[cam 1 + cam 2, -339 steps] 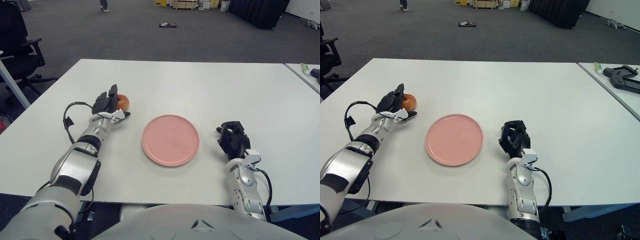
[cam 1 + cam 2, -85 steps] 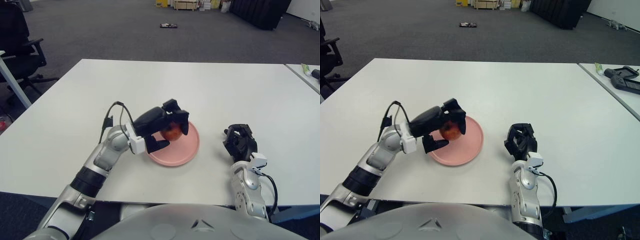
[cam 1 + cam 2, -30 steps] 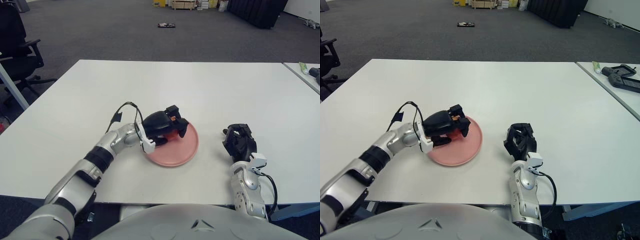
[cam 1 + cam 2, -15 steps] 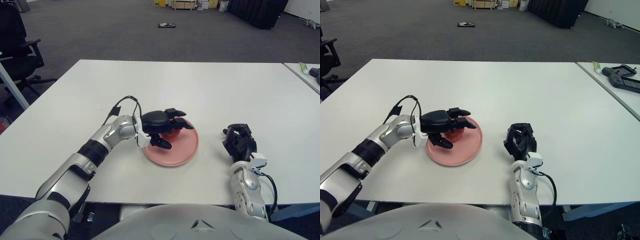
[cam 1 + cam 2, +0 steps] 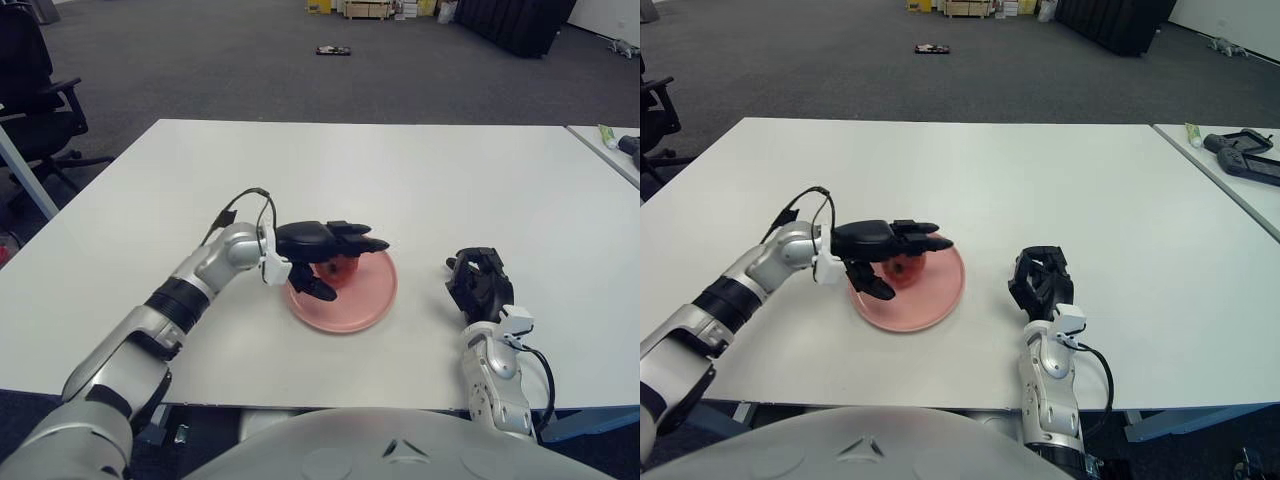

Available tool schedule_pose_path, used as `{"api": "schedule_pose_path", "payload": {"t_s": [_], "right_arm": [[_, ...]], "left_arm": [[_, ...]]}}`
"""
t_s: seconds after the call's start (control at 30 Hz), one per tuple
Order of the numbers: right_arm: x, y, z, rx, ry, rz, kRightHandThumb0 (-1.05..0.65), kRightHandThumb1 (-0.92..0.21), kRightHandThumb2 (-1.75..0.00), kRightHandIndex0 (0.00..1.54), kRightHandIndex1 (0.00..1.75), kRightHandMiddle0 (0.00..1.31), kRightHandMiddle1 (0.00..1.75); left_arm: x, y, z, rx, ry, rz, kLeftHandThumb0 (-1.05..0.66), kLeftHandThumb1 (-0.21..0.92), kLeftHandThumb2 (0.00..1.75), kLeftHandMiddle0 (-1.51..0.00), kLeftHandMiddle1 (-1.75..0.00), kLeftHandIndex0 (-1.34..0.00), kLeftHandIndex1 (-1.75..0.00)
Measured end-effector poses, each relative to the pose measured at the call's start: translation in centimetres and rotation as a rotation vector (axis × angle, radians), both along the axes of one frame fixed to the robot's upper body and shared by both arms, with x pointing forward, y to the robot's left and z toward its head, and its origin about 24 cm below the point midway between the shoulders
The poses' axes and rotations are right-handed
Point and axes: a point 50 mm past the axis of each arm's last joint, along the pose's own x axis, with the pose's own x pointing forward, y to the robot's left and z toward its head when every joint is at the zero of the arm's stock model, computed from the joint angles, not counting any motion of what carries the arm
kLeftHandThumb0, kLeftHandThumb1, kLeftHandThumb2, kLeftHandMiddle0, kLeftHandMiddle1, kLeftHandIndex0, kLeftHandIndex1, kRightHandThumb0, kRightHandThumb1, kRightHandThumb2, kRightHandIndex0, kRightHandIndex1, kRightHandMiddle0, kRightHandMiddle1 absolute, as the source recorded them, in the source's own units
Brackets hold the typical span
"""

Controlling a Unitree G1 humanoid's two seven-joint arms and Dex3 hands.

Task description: Put the apple into the plate.

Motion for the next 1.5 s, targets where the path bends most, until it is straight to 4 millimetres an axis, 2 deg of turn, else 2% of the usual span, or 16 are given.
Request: {"api": "schedule_pose_path", "payload": {"t_s": [0.27, 0.57, 0.83, 1.0, 1.07, 1.1, 1.13, 1.17, 1.2, 1.23, 1.27, 1.33, 1.43, 1.5], "right_arm": [[0.0, -0.1, 0.0, -0.001, 0.002, -0.005, -0.38, -0.71, -0.82, 0.49, 1.37, 0.32, 1.75], [0.0, 0.0, 0.0, -0.001, 0.000, -0.005, -0.38, -0.70, -0.83, 0.51, 1.37, 0.32, 1.75], [0.0, 0.1, 0.0, 0.000, -0.002, 0.001, -0.38, -0.70, -0.84, 0.51, 1.36, 0.33, 1.75], [0.0, 0.2, 0.0, -0.001, -0.001, 0.005, -0.38, -0.69, -0.85, 0.52, 1.37, 0.33, 1.75], [0.0, 0.1, 0.0, -0.003, 0.000, 0.001, -0.38, -0.69, -0.85, 0.53, 1.37, 0.33, 1.75], [-0.1, 0.1, 0.0, -0.003, 0.001, -0.002, -0.38, -0.69, -0.85, 0.53, 1.37, 0.33, 1.75], [-0.1, 0.1, 0.0, -0.003, 0.001, -0.002, -0.38, -0.69, -0.85, 0.52, 1.37, 0.33, 1.75], [-0.1, 0.1, 0.0, -0.003, 0.001, -0.001, -0.38, -0.69, -0.84, 0.52, 1.37, 0.33, 1.75], [-0.1, 0.1, 0.0, -0.003, 0.000, 0.000, -0.38, -0.70, -0.84, 0.51, 1.37, 0.32, 1.75], [0.0, 0.1, 0.0, -0.003, 0.000, 0.000, -0.38, -0.70, -0.83, 0.51, 1.36, 0.32, 1.75], [0.0, 0.1, 0.1, -0.002, -0.001, 0.001, -0.38, -0.70, -0.83, 0.51, 1.36, 0.32, 1.75], [0.0, 0.2, 0.1, -0.002, -0.001, 0.002, -0.38, -0.71, -0.82, 0.50, 1.36, 0.32, 1.75], [0.0, 0.2, 0.1, -0.002, -0.001, 0.004, -0.37, -0.71, -0.82, 0.50, 1.36, 0.32, 1.75], [0.0, 0.2, 0.1, -0.002, -0.001, 0.003, -0.37, -0.71, -0.82, 0.50, 1.36, 0.31, 1.75]], "left_arm": [[0.4, 1.0, 1.7, -0.076, 0.015, 0.075, -1.05, 0.92, 0.74, 0.00, 0.00, 0.00, 0.00], [0.5, 3.0, 2.5, -0.282, 0.113, 0.236, -1.05, 0.92, 0.88, 0.00, 0.00, 0.00, 0.00], [0.8, 4.1, 1.8, -0.538, 0.163, 0.430, -1.05, 0.92, 0.92, 0.00, 0.00, 0.00, 0.00], [0.4, 5.5, 0.4, -0.699, 0.295, 0.552, -1.05, 0.92, 0.96, 0.00, 0.00, 0.00, 0.00], [0.3, 5.9, -0.3, -0.754, 0.363, 0.606, -1.03, 0.92, 0.95, -0.01, -0.02, 0.00, -0.13], [0.2, 6.1, -0.7, -0.789, 0.398, 0.640, -1.01, 0.92, 0.94, -0.01, -0.11, 0.00, -0.24], [0.2, 6.2, -0.9, -0.818, 0.421, 0.666, -0.99, 0.92, 0.92, -0.01, -0.25, 0.00, -0.42], [0.2, 6.3, -1.1, -0.854, 0.442, 0.696, -0.97, 0.92, 0.92, 0.00, -0.33, 0.00, -0.52], [0.2, 6.4, -1.3, -0.887, 0.459, 0.724, -0.92, 0.92, 0.92, -0.02, -0.57, 0.00, -0.84], [0.2, 6.5, -1.4, -0.920, 0.466, 0.754, -0.89, 0.92, 0.93, -0.01, -0.75, 0.00, -1.04], [0.1, 6.6, -1.5, -0.949, 0.468, 0.783, -0.88, 0.92, 0.93, -0.01, -0.82, 0.00, -1.11], [0.0, 6.7, -1.7, -0.989, 0.468, 0.824, -0.81, 0.92, 0.96, -0.06, -1.05, -0.02, -1.39], [-0.5, 6.9, -2.1, -1.033, 0.448, 0.888, -0.75, 0.92, 0.98, -0.13, -1.19, -0.05, -1.54], [-0.9, 7.0, -2.5, -1.047, 0.438, 0.922, -0.71, 0.92, 1.01, -0.13, -1.30, -0.04, -1.62]]}}
